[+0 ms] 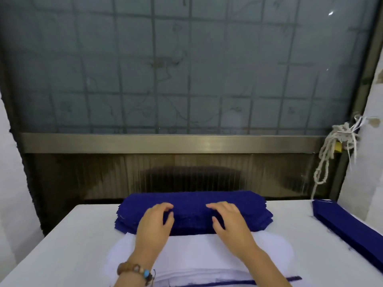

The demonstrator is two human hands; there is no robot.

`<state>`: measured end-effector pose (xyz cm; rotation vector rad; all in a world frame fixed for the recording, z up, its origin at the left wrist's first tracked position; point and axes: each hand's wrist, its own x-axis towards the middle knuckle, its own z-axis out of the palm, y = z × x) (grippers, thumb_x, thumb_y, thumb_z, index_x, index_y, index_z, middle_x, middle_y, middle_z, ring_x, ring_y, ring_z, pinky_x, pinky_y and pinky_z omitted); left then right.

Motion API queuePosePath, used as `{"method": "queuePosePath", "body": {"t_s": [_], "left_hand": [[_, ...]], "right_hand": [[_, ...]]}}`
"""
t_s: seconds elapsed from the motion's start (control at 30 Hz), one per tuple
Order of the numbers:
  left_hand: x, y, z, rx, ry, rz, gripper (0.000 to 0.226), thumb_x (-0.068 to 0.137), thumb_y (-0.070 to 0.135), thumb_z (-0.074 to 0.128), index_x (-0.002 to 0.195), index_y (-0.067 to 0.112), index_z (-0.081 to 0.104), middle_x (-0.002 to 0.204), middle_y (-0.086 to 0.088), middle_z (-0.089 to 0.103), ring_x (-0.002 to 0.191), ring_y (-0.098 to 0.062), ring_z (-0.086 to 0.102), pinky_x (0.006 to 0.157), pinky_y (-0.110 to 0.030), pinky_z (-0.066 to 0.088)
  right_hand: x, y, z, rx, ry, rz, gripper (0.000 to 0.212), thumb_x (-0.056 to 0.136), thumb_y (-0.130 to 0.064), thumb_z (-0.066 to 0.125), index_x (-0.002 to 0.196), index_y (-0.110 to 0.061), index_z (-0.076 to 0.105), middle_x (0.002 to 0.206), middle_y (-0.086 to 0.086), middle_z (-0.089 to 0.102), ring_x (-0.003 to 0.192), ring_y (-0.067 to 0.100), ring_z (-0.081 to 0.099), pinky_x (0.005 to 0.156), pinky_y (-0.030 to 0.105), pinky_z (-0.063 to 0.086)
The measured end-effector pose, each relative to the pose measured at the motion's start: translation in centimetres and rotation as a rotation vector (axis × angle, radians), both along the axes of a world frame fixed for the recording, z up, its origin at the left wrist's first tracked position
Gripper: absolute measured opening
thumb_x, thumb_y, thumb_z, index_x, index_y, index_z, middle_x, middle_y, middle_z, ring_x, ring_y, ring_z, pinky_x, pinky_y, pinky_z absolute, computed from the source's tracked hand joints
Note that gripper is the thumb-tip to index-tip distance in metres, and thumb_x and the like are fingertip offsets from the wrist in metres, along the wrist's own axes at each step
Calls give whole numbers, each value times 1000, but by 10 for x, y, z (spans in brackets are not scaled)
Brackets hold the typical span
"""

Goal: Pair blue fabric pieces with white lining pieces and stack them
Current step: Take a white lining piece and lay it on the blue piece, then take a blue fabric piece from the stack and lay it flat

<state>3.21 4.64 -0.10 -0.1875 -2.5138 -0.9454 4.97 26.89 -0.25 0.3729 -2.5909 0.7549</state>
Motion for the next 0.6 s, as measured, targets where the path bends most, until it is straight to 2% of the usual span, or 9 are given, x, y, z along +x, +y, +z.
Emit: {"method": "queuePosePath", "body": {"t_s": [0.07,0.13,0.27,0.33,0.4,0.47,0.53,0.6], "left_hand": [[-12,11,-13,-256,1,75,26,98,37,48,122,31,56,116,15,57,106,-4,51,92,-22,44],[-22,19,-13,-328,-1,118,22,98,44,44,114,33,56,106,15,55,97,-4,50,85,-20,45],[-43,16,-4,-261,-9,162,22,96,46,47,82,31,52,80,12,50,74,-4,47,64,-18,42],[-49,8,-2,-155,-59,176,24,96,44,50,76,31,49,73,8,53,67,-3,50,58,-17,40],[-54,4,-5,-143,-114,208,21,96,47,49,82,32,47,70,7,56,64,-3,51,56,-18,42],[-57,5,-4,-182,-124,248,18,96,50,46,99,33,45,72,9,57,63,-2,52,54,-18,43],[-61,6,-3,-199,-112,254,36,97,52,42,126,33,40,77,10,58,65,-2,52,51,-18,40],[-65,3,-3,-242,-101,256,50,98,52,38,143,28,34,90,10,62,73,-3,55,55,-19,40]], "right_hand": [[-17,-16,-9,130,-15,-26,35,100,-26,43,134,-29,49,130,-16,46,119,3,39,101,14,32],[-30,-26,-9,160,16,-84,30,101,-29,39,128,-28,51,127,-13,48,114,6,42,98,18,35],[-53,-30,3,143,-11,-141,24,103,-34,37,110,-23,57,112,-7,56,100,9,49,87,22,41],[-60,-31,7,112,-71,-143,21,102,-36,42,100,-21,56,104,-4,58,94,10,50,82,22,42],[-66,-33,7,88,-119,-135,20,99,-38,48,90,-21,51,97,-3,58,88,11,51,78,23,43],[-72,-33,8,70,-159,-139,20,96,-40,53,90,-21,50,95,-2,58,87,12,53,78,25,46],[-78,-31,12,61,-210,-125,22,94,-42,56,99,-22,50,94,-2,60,87,15,56,77,30,48],[-83,-27,17,68,-280,-103,36,92,-44,59,121,-26,47,100,3,64,92,20,60,76,31,47]]}}
